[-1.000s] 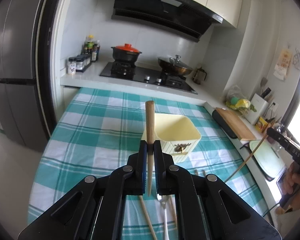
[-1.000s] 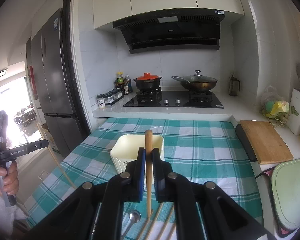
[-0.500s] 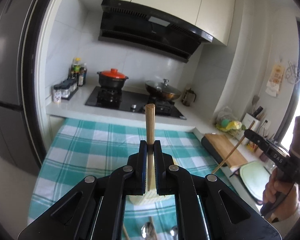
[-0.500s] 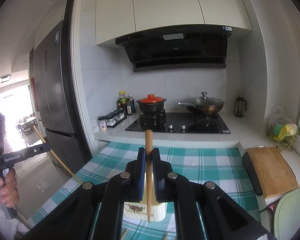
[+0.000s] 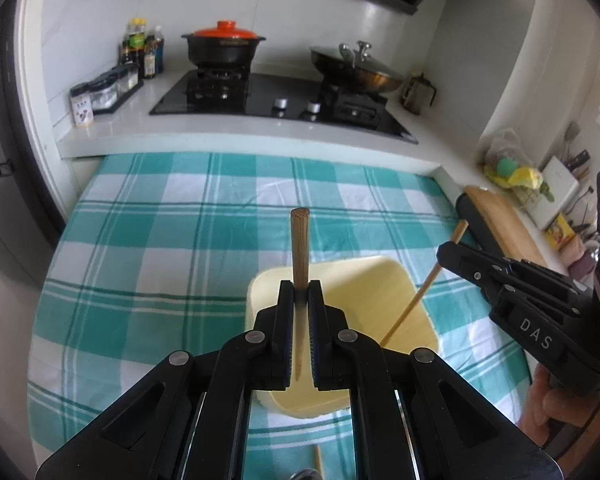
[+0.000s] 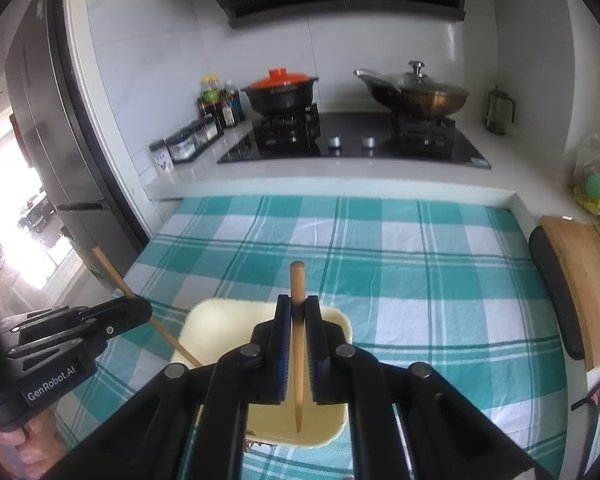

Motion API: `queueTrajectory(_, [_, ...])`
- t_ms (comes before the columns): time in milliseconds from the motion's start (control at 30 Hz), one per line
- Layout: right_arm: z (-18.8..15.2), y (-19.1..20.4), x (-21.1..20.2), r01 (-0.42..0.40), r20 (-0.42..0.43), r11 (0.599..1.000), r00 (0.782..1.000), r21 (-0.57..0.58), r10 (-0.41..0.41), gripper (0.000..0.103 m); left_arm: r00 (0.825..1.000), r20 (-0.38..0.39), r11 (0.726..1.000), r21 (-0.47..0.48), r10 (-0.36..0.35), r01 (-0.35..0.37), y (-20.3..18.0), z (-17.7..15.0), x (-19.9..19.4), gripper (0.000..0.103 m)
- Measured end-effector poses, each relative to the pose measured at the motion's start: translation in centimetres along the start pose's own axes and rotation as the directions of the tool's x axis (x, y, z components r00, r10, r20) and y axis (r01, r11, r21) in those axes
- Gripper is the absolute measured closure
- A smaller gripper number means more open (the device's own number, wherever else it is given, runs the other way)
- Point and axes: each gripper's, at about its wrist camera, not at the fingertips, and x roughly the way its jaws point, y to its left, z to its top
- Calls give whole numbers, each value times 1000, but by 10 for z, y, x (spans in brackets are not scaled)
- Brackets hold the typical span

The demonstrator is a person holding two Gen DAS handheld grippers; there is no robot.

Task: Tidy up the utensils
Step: 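Lift the left tool's chopstick into the cream box while the right tool inserts its chopstick, then open both tools to release the chopsticks inside the cream box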

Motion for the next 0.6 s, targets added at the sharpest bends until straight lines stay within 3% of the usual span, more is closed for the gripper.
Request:
queueTrajectory(33, [-3, 0, 0, 8, 1, 1000, 1000, 0, -8, 92, 1000, -9, 1000, 5, 18, -18, -1, -2, 3, 95])
queueTrajectory(67, [-6, 2, -3, 7, 11, 1000, 1000, -3, -7, 83, 1000, -8, 1000, 12, 28, -28, -1, -5, 3, 85])
queueTrajectory(100, [-10, 4, -10, 13, 27, 1000, 1000, -11, -12, 67, 999, 5, 999, 17, 33, -33, 0, -9, -1, 63])
queueTrajectory(167, [-18, 12, -32, 36, 85, 999, 996, -35, -32, 44, 996, 64, 998, 21, 58, -59, 2, -17, -17, 35])
queueTrajectory(233, [-31, 22, -57, 47, 125, 996, 991, -72, -38, 41, 988, 133, 996, 29, 75, -80, 4, -30, -40, 29])
queueTrajectory(300, [-48, 30, -80, 48, 142, 992, 989, -116, -31, 36, 984, 162, 996, 32, 75, -81, 5, -42, -61, 17])
queueTrajectory(400, [-82, 42, -114, 119, 191, 981, 978, -153, -89, 31, 976, 206, 997, 14, 68, -72, 5, -69, -92, 7])
queueTrajectory(600, [-144, 55, -174, 212, 247, 970, 953, -120, -178, 27, 967, 218, 988, 50, 135, -149, -5, -144, -128, 6])
